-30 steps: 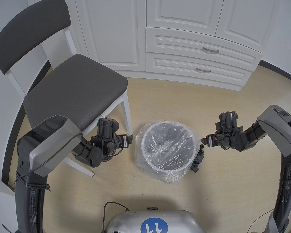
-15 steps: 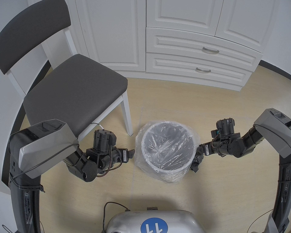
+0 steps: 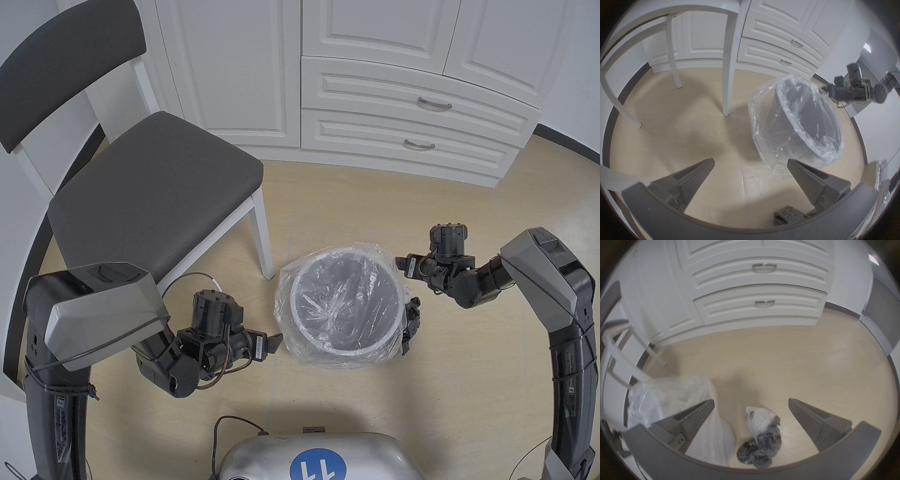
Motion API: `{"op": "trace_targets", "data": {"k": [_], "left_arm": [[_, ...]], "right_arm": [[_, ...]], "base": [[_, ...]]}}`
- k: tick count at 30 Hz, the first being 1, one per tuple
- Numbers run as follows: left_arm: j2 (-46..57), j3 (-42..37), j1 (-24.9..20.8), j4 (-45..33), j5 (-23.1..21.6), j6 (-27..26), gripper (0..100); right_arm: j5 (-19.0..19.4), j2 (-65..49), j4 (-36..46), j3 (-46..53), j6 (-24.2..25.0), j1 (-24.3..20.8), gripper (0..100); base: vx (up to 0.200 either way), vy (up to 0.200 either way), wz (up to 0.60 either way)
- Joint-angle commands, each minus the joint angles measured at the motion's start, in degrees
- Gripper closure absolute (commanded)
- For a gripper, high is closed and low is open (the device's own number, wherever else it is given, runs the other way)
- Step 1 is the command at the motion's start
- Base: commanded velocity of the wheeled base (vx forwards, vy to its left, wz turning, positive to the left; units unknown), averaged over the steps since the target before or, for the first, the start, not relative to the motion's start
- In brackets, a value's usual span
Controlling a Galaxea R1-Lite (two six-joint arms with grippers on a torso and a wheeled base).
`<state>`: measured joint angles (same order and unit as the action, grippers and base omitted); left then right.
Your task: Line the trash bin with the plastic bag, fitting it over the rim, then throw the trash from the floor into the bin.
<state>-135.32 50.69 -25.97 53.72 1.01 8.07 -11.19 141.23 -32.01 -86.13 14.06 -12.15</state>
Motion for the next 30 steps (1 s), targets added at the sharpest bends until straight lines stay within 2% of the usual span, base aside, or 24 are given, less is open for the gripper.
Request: {"op": "trace_targets", "data": {"k": [1,5,9,13,14,16,20,22,25,28,30], "left_arm": [[-3.8,-1.4,-2.0,3.0,-0.4,-0.5,0],[-5.9,-0.9,-3.1,4.6,-0.4,-0.5,0],[-8.3,0.6,-3.6,5.3,-0.4,-0.6,0],[-11.0,3.1,-3.6,5.3,-0.3,-0.6,0],[-12.6,5.3,-3.4,5.2,-0.3,-1.1,0],[-13.1,6.3,-3.2,4.9,-0.5,-1.7,0],[-15.4,14.0,-2.5,3.0,-0.5,-2.1,0],[-15.8,15.7,-2.2,1.3,-0.4,-2.3,0],[-15.9,19.2,-1.8,-4.0,-0.3,-2.4,0],[-15.9,19.2,-1.8,-3.7,0.3,-2.4,0],[-15.9,18.7,-1.8,-3.5,0.8,-2.5,0]], "right_arm": [[-2.2,5.7,-0.2,-8.1,6.2,-0.2,0],[-2.2,5.6,-1.5,-9.7,8.6,-0.2,0],[-2.3,3.3,-2.5,-7.6,7.7,0.4,0],[-2.3,-3.2,-1.1,-1.4,4.2,0.8,0],[-2.2,-7.5,-1.0,3.4,0.6,0.8,0],[-2.2,-9.5,-1.1,5.5,-0.5,0.8,0],[-1.3,-19.7,-1.6,16.4,-5.0,-0.2,0],[-0.9,-21.6,-1.7,18.5,-5.8,-1.0,0],[-0.8,-24.5,-1.8,24.3,-6.8,-6.1,0],[-1.6,-24.4,-1.8,27.3,-7.4,-9.9,0],[-2.0,-24.2,-1.8,27.9,-7.8,-10.6,0]], "base": [[0.000,0.000,0.00],[0.000,0.000,0.00],[0.000,0.000,0.00],[0.000,0.000,0.00],[0.000,0.000,0.00],[0.000,0.000,0.00],[0.000,0.000,0.00],[0.000,0.000,0.00],[0.000,0.000,0.00],[0.000,0.000,0.00],[0.000,0.000,0.00]]}}
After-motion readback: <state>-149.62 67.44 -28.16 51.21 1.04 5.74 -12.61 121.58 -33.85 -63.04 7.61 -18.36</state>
